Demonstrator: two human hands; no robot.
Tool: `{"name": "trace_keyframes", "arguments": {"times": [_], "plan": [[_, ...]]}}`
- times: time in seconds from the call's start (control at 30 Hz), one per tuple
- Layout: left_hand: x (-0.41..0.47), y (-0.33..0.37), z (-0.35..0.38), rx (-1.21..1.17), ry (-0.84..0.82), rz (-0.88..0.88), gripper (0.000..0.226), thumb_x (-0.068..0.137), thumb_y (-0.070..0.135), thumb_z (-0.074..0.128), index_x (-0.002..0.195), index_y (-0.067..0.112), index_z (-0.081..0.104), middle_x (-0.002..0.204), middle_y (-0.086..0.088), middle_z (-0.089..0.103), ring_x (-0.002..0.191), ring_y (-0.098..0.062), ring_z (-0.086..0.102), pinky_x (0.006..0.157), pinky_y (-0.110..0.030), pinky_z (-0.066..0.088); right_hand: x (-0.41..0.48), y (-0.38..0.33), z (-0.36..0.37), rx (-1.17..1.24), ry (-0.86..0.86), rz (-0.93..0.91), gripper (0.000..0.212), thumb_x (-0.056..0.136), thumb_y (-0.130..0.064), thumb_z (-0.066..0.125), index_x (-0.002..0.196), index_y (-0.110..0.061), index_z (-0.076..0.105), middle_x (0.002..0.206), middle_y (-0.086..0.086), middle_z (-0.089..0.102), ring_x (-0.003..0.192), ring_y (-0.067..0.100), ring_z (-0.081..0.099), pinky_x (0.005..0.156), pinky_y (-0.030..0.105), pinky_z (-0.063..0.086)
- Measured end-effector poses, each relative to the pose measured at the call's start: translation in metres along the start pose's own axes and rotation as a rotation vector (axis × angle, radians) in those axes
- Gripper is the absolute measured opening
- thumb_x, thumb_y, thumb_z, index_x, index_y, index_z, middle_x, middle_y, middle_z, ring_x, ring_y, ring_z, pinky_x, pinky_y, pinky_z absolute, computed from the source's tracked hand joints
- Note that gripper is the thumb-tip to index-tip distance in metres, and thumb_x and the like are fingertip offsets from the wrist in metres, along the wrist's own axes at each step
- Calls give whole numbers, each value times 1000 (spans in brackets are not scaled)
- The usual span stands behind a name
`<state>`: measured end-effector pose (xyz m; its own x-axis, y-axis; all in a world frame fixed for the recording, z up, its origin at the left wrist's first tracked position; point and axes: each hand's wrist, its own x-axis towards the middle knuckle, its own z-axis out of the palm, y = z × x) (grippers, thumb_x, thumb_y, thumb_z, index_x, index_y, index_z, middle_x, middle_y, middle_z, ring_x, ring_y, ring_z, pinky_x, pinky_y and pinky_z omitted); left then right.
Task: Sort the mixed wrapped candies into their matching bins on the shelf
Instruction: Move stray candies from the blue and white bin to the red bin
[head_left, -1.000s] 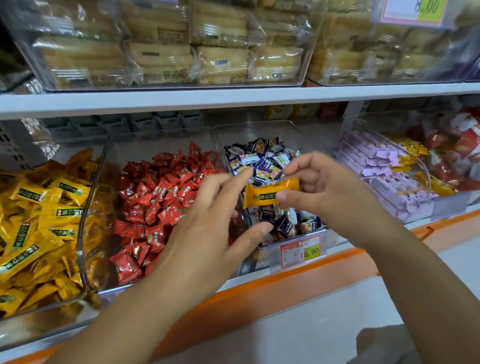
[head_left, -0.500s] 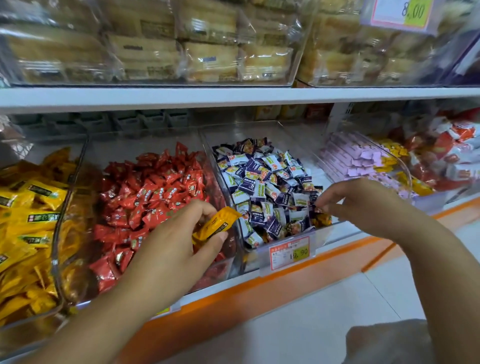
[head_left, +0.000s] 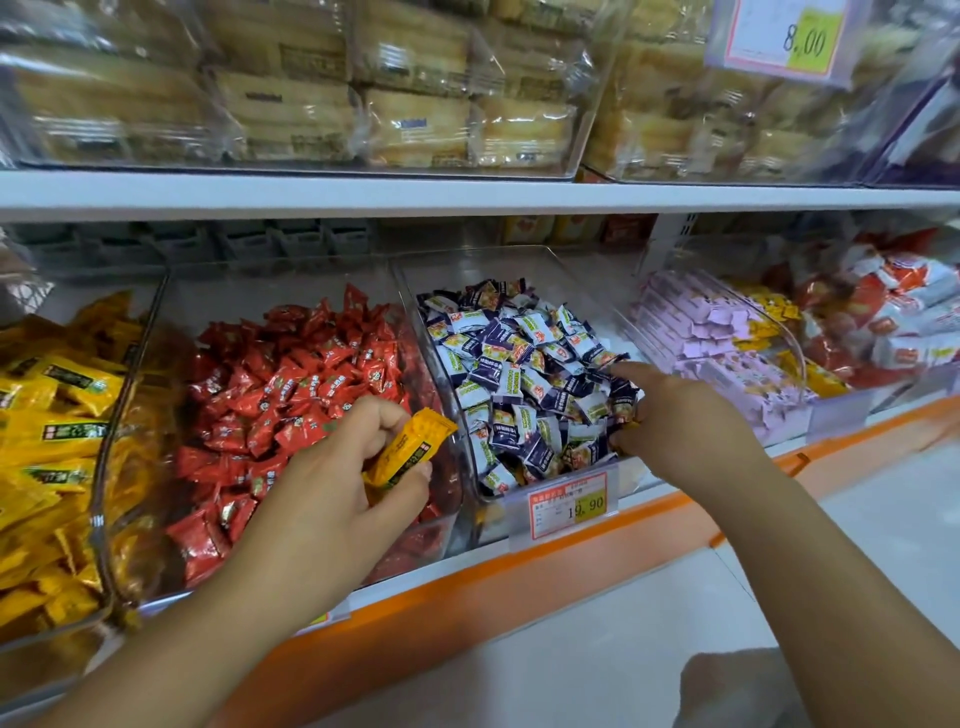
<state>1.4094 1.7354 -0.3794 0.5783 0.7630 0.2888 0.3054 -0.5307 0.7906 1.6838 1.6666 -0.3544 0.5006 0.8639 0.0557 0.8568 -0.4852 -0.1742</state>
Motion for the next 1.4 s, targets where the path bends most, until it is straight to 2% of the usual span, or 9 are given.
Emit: {"name": "trace_keyframes", "arguments": {"times": [0.13, 0.27, 0.5, 0.63, 0.7, 0.83, 0.97, 1.13, 1.4], "plan": [[-1, 1, -2, -20, -1, -13, 15, 87, 30, 62, 92, 34, 48, 76, 3, 62, 70, -25, 57, 69, -52, 47, -3, 5, -6, 161, -31, -5, 59, 84, -18, 71, 135, -37, 48, 99, -3, 67, 68, 16, 58, 58, 29, 50], [-1, 2, -2, -18, -8, -17, 14, 86, 31, 62, 93, 34, 50, 76, 3, 63, 69, -22, 58, 68, -51, 47, -12, 5, -6, 262, -2, -103, 48, 87, -9, 66, 127, -35, 58, 86, -17, 57, 82, 7, 57, 63, 20, 40], [-1, 2, -1, -17, -19, -16, 15, 87, 30, 63, 93, 36, 50, 78, 8, 65, 66, -21, 57, 65, -47, 47, -7, 4, -6, 224, -129, -173, 50, 98, -9, 48, 139, -36, 40, 108, 0, 60, 55, 2, 47, 48, 12, 37], [-1, 2, -1, -16, -23, -15, 17, 87, 28, 63, 92, 37, 50, 78, 7, 65, 65, -20, 58, 66, -45, 47, -2, 5, -1, 369, -147, -161, 68, 94, -1, 53, 143, -42, 33, 128, -2, 48, 90, 11, 55, 71, 17, 40], [-1, 2, -1, -20, -28, -16, 16, 87, 29, 63, 93, 36, 50, 79, 7, 66, 66, -21, 59, 66, -47, 48, 0, 7, 5, 439, -107, -158, 75, 90, 4, 56, 142, -46, 33, 126, -7, 49, 105, 16, 54, 75, 20, 41], [0, 2, -1, -21, -28, -16, 16, 88, 28, 63, 93, 36, 50, 78, 7, 65, 66, -21, 58, 66, -47, 48, 1, 7, 13, 579, 1, -159, 74, 89, 9, 55, 134, -48, 40, 104, -29, 52, 88, 5, 57, 63, 9, 45], [1, 2, -1, -12, -23, -31, 18, 88, 27, 63, 92, 36, 49, 80, 9, 66, 69, -19, 59, 67, -47, 48, -1, 8, 2, 503, 186, -159, 57, 91, 0, 55, 133, -37, 43, 105, -14, 62, 80, 15, 60, 66, 32, 50], [3, 1, -3, 14, -35, -37, 21, 90, 22, 57, 91, 38, 44, 76, -2, 56, 62, -18, 50, 56, -31, 40, -11, -2, -22, 727, 387, -187, 36, 91, -7, 62, 116, -30, 48, 95, -8, 65, 84, 7, 64, 72, 28, 56], [9, 24, -3, 3, -39, 29, 59, 61, 69, 68, 114, 53, 46, 110, 29, 44, 98, 6, 50, 74, -11, 46, -49, -76, -13, 1039, 8, -396, 29, 87, -6, 67, 105, -24, 53, 99, -5, 70, 91, 13, 65, 82, 31, 53]]}}
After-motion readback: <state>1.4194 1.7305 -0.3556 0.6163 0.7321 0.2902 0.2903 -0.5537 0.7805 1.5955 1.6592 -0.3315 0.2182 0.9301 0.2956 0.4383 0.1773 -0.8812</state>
